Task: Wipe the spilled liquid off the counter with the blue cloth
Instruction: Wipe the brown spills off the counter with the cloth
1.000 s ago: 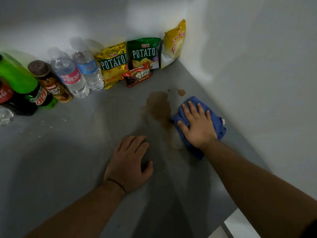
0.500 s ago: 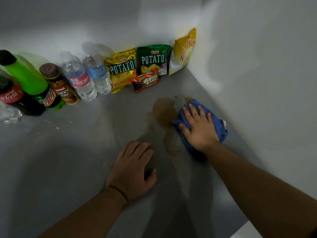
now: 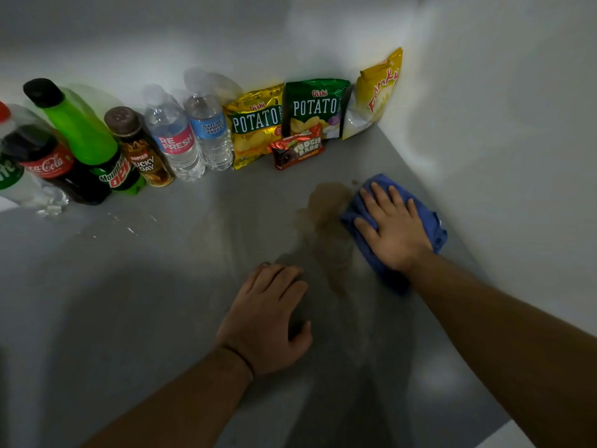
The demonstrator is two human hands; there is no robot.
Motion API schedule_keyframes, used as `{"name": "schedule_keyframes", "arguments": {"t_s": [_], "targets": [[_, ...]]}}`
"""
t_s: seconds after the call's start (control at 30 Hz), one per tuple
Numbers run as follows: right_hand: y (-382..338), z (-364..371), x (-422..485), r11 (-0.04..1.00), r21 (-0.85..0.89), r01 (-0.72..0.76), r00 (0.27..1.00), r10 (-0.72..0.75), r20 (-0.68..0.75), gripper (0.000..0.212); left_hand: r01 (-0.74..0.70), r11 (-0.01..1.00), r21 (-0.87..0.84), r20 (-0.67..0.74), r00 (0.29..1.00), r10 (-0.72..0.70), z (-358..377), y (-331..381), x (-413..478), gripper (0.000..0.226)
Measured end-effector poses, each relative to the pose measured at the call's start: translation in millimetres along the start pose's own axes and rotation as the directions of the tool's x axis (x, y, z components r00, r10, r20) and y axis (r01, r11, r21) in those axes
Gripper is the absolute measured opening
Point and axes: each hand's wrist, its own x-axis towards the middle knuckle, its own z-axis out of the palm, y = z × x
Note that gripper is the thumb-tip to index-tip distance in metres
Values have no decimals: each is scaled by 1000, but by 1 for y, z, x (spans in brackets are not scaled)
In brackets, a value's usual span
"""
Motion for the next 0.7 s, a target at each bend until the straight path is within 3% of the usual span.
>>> {"name": "schedule_keyframes", "arguments": {"t_s": [0.1, 0.3, 0.43, 0.57, 0.7], "targets": [[-36, 0, 22, 1000, -14, -25, 1000, 25, -6, 70, 8, 1000, 12, 7, 1000, -8, -1, 0, 1, 58], [-28, 5, -28, 959, 58, 279, 959, -281, 35, 64, -17, 1000, 2, -43, 999, 17, 3, -2, 1, 58], [3, -1, -8, 987, 69, 146, 989, -145, -13, 63, -19, 1000, -24, -55, 998, 17, 4, -2, 1, 57], [-21, -3, 48, 999, 42, 23, 999, -21, -37, 60, -8, 1000, -14, -32, 999, 7, 4, -2, 0, 59], [-60, 1, 59, 993, -11, 116, 993, -116, 15, 60, -2, 1000, -1, -15, 1000, 2, 4, -2, -1, 61]]}}
